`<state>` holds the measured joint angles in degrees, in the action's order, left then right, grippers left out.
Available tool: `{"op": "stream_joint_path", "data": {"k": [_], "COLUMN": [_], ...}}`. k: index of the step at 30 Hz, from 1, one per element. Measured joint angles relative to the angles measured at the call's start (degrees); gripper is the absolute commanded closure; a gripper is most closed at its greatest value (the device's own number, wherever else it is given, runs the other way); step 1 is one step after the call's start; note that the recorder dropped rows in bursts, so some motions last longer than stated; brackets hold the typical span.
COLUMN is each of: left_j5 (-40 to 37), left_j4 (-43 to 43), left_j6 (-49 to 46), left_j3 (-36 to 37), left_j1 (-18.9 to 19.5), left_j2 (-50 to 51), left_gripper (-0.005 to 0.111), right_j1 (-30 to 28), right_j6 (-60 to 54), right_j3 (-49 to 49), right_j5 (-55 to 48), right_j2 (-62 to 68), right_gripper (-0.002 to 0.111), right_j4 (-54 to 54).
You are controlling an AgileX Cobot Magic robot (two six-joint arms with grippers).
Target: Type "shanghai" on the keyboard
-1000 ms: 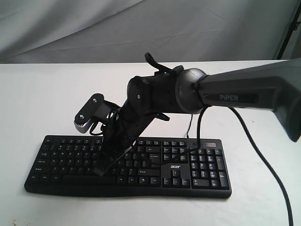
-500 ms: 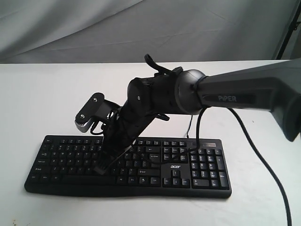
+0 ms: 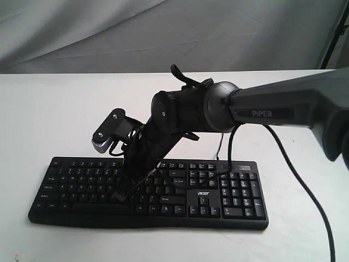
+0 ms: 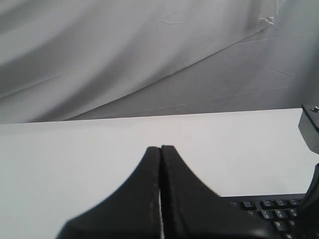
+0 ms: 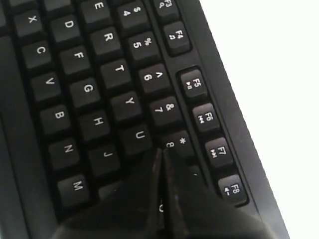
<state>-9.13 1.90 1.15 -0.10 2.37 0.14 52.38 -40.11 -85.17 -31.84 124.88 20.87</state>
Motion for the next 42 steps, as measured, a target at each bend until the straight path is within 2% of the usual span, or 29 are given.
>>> {"op": "stream_joint_path", "data": {"k": [10,18,23,27,32,38,42], "left_j5": [0.0,0.0,0.0,0.0,0.0,0.0,0.0], "left_j4": [0.0,0.0,0.0,0.0,0.0,0.0,0.0], "left_j6": [0.0,0.0,0.0,0.0,0.0,0.0,0.0], "left_j3": [0.0,0.0,0.0,0.0,0.0,0.0,0.0], "left_j1": [0.0,0.0,0.0,0.0,0.0,0.0,0.0], "left_j2": [0.0,0.0,0.0,0.0,0.0,0.0,0.0], "left_gripper": [0.107,0.107,0.107,0.107,0.107,0.107,0.107], "right_j1": [0.0,0.0,0.0,0.0,0.0,0.0,-0.1], "right_j6": [-0.4,0.5,1.0,2.9,9.3,10.1,12.4], "right_j3": [0.0,0.1,2.7,12.2,18.8,19.0,19.0], "right_j5": [0.2,-1.3,0.0,9.8,11.5,12.4,19.8], "right_j2": [0.1,-7.4,-15.8,-33.5,-49.2,-55.3,-60.2], "right_gripper": [0.108,0.108,0.108,0.108,0.108,0.108,0.108], "right_j4": [1.0,-3.0,-4.0,-3.7,-2.4,-2.8,-4.9]}}
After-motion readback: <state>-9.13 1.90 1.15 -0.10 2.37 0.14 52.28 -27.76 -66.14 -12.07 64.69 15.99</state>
